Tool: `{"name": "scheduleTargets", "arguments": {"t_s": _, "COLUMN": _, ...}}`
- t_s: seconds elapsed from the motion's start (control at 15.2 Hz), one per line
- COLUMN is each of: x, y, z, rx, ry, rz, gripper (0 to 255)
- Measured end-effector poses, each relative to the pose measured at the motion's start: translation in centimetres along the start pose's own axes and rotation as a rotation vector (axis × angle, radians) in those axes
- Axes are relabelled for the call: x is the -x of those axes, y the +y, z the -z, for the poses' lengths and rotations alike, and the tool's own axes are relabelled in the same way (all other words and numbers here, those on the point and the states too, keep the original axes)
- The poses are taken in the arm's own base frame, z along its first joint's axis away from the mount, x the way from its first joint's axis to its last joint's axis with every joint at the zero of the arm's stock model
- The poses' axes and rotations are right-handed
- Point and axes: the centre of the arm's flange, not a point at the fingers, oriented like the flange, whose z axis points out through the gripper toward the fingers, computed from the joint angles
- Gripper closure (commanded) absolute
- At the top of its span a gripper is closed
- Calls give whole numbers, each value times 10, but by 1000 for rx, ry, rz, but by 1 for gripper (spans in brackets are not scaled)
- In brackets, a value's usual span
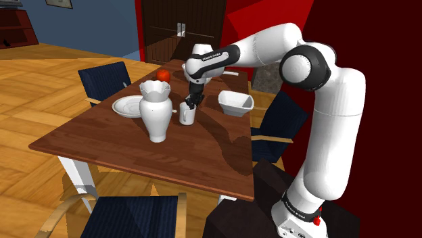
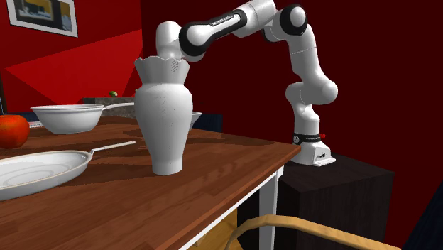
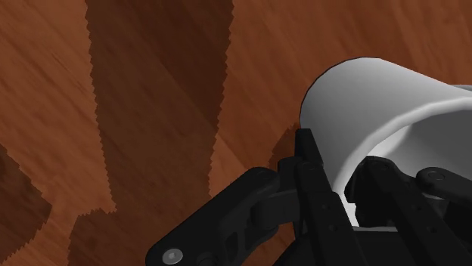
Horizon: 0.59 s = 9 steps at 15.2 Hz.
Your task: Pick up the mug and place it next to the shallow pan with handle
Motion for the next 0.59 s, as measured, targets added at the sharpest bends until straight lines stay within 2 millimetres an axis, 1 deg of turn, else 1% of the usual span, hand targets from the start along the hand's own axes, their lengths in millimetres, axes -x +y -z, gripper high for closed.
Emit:
{"name": "scheduleTargets", "arguments": {"t_s": 0.33, "x": 0, "y": 2, "z": -27, "rx": 0, "ry": 0, "rz": 0, "gripper": 255}}
{"name": "scheduleTargets", "arguments": {"t_s": 0.59, "x": 0, "y": 2, "z": -31, "rx": 0, "ry": 0, "rz": 0, "gripper": 255}}
